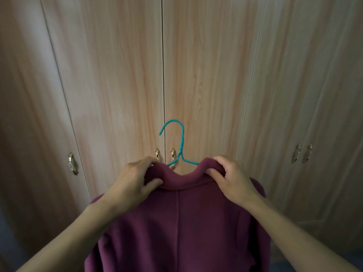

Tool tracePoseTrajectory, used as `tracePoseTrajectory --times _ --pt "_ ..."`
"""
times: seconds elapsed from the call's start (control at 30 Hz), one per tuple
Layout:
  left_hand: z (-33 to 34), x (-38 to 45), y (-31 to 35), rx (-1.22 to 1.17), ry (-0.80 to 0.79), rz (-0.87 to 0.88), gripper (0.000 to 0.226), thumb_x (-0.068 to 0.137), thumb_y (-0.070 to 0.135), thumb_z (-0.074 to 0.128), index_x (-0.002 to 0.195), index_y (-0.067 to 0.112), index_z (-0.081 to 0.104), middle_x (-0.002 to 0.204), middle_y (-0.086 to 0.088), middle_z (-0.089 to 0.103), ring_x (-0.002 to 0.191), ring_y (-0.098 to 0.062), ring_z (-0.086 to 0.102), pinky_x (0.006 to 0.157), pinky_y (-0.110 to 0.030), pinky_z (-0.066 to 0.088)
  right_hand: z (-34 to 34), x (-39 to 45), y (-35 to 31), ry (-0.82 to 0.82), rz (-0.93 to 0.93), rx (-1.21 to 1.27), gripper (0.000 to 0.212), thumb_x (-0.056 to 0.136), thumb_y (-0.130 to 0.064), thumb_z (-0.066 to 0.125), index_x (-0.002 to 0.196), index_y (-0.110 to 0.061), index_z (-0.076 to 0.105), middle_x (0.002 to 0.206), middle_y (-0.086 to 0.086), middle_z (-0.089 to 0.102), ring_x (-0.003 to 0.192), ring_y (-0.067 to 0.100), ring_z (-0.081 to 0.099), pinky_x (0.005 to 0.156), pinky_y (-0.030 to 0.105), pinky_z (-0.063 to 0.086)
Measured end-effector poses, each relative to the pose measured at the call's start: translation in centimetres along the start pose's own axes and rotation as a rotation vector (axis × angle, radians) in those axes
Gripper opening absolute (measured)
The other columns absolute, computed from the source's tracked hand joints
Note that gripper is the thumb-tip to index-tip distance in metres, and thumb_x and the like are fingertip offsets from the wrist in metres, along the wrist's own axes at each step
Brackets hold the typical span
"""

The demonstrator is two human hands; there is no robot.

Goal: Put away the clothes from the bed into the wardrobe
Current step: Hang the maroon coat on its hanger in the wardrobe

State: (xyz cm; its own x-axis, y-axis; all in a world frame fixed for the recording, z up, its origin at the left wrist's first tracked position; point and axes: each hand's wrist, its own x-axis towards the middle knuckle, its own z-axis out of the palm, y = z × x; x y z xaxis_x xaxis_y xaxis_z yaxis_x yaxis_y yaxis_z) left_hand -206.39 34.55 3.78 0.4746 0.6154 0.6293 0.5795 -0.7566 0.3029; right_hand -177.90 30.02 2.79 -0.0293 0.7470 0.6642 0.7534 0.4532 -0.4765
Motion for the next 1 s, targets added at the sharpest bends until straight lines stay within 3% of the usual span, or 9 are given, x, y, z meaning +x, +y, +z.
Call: tracePoseTrajectory --times 0.13,0.27,0.43,0.67,0.83,1.0 --pt "0.2 -2.5 -3.2 0.026 0.055 -0.073 0.02 0.078 0.023 0.067 0.097 0.021 0.062 0.087 0.01 0.064 0.078 -0.013 0.06 0.069 -0.027 0.045 3.9 -0.6 -1.3 -0.034 0.0 -0.01 0.014 0.091 -0.028 0.068 0.103 -0.021 0.067 0.092 -0.014 0.066 0.086 0.006 0.062 0.078 0.03 0.051" --pt "1.3 -4.0 -4.9 0.015 0.183 -0.129 0.022 0.078 0.018 0.059 0.099 0.019 0.064 0.089 0.008 0.064 0.081 -0.015 0.057 0.071 -0.031 0.045 6.3 -0.6 -2.0 -0.024 0.015 -0.041 0.016 0.09 -0.033 0.066 0.103 -0.023 0.065 0.093 -0.016 0.062 0.088 0.005 0.06 0.08 0.03 0.05" --pt "2.0 -3.9 -7.0 0.035 0.193 -0.125 0.024 0.081 0.019 0.053 0.102 0.015 0.063 0.09 0.001 0.064 0.083 -0.023 0.059 0.073 -0.04 0.051 8.2 0.2 -1.5 -0.074 0.063 -0.012 0.021 0.087 -0.04 0.067 0.101 -0.026 0.066 0.093 -0.016 0.064 0.088 0.005 0.062 0.078 0.031 0.051" --pt "4.3 -2.1 -11.3 0.091 0.179 -0.096 0.026 0.08 0.024 0.046 0.102 0.017 0.058 0.086 0.001 0.062 0.079 -0.021 0.056 0.067 -0.039 0.05 11.5 4.0 2.2 -0.146 0.069 0.138 0.03 0.082 -0.037 0.078 0.106 -0.024 0.067 0.101 -0.013 0.061 0.098 0.006 0.06 0.082 0.012 0.043" --pt "6.8 0.3 -14.4 0.114 0.097 -0.101 0.025 0.079 0.026 0.048 0.104 0.023 0.052 0.084 0.001 0.061 0.079 -0.02 0.054 0.067 -0.041 0.051 15.7 8.9 8.0 -0.104 0.21 0.205 0.036 0.09 -0.051 0.062 0.12 -0.032 0.06 0.114 -0.021 0.054 0.11 0.001 0.055 0.094 0.029 0.049" --pt "7.9 2.7 -16.7 0.141 0.042 -0.093 0.023 0.081 0.026 0.05 0.104 0.023 0.053 0.083 0.005 0.059 0.076 -0.021 0.055 0.066 -0.042 0.048 19.6 13.8 13.0 -0.256 0.3 0.194 0.056 0.087 -0.061 0.06 0.136 -0.038 0.047 0.137 -0.016 0.047 0.126 -0.001 0.043 0.105 0.027 0.038"
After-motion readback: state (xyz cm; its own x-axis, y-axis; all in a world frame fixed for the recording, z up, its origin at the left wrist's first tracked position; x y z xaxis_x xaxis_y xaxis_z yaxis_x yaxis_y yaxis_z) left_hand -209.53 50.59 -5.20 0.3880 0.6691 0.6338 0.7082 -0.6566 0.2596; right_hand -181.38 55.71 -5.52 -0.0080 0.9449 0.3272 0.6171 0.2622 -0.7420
